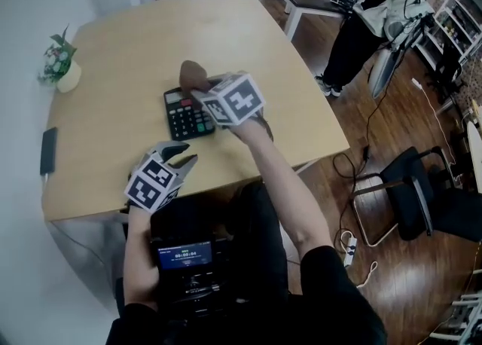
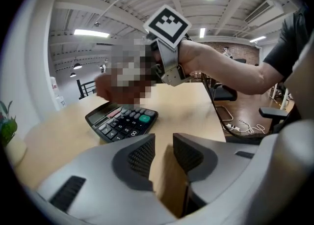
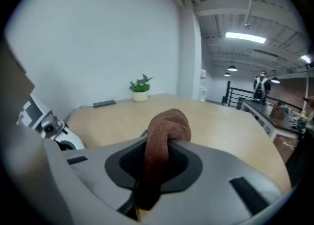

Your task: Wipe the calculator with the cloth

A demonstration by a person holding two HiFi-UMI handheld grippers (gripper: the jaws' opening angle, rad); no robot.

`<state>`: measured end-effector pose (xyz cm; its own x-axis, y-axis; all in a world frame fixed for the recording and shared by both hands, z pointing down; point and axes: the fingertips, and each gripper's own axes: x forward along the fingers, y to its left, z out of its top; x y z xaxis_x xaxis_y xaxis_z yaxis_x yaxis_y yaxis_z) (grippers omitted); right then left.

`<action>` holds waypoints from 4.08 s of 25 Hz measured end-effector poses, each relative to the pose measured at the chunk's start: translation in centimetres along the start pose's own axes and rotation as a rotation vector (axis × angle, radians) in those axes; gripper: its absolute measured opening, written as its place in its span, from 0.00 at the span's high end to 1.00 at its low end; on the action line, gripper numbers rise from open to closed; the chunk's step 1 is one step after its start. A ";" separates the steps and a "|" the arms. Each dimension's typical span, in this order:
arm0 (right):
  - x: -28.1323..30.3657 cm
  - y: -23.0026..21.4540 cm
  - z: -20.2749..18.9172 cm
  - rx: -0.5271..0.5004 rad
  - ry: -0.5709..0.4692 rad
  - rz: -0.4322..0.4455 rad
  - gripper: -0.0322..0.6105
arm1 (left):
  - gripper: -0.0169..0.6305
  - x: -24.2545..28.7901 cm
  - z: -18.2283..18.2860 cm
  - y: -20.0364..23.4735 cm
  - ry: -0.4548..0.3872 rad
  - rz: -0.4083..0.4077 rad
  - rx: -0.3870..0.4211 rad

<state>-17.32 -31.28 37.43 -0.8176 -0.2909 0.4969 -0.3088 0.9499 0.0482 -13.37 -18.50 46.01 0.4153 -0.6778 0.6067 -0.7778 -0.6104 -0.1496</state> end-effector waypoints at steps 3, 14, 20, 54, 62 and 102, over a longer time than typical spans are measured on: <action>3.7 5.4 1.3 -0.085 0.037 0.122 0.86 | 0.80 -0.1 0.1 0.0 -0.017 -0.002 -0.016; 2.7 -1.1 -3.4 0.019 0.141 -0.012 0.85 | 0.80 -0.3 0.7 -0.1 -0.046 -0.011 -0.035; -1.9 -7.1 -5.4 0.103 0.117 -0.185 0.86 | 0.80 -0.5 0.6 0.1 -0.053 -0.018 -0.033; 5.9 7.1 -0.4 -0.223 0.130 0.130 0.85 | 0.80 -1.3 0.9 0.3 -0.147 -0.025 -0.112; 1.6 -1.5 -4.1 -0.003 0.134 -0.009 0.85 | 0.80 -2.4 1.5 0.8 -0.232 -0.043 -0.171; 0.4 1.6 0.4 -0.516 0.066 -0.035 0.85 | 0.80 -6.8 -0.4 1.8 -0.344 -0.014 -0.257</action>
<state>-18.36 -29.88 37.31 -0.7734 -0.3313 0.5404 -0.0419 0.8774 0.4779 -17.82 -14.87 41.96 0.5257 -0.7942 0.3047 -0.8453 -0.5278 0.0827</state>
